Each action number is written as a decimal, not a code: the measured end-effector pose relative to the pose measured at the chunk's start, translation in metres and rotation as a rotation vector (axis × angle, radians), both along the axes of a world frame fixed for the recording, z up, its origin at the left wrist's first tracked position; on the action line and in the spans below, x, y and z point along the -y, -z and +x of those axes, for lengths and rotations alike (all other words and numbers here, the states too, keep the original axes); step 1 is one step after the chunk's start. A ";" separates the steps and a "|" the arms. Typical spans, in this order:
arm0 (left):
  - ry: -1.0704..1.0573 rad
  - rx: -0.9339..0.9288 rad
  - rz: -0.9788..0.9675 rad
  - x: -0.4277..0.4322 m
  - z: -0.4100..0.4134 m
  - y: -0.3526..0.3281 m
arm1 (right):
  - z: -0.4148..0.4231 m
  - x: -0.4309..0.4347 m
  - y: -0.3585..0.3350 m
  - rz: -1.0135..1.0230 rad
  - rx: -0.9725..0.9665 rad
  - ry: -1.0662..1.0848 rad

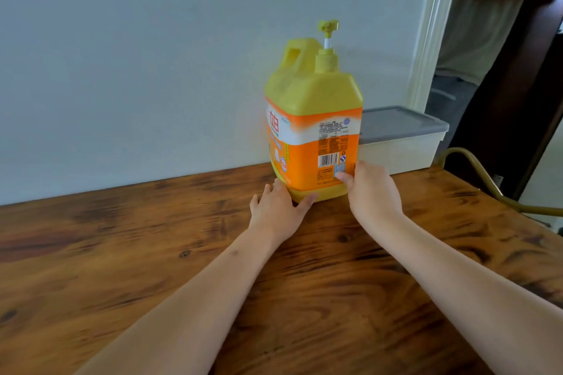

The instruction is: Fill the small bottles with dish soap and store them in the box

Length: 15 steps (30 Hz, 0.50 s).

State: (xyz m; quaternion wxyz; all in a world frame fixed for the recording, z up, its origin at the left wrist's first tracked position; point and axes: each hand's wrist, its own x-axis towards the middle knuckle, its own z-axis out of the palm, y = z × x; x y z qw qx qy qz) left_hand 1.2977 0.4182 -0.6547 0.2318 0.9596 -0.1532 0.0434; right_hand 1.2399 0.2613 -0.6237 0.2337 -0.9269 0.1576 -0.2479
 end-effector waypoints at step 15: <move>0.012 -0.055 0.281 0.003 -0.008 0.000 | -0.007 0.007 0.011 -0.085 -0.121 -0.041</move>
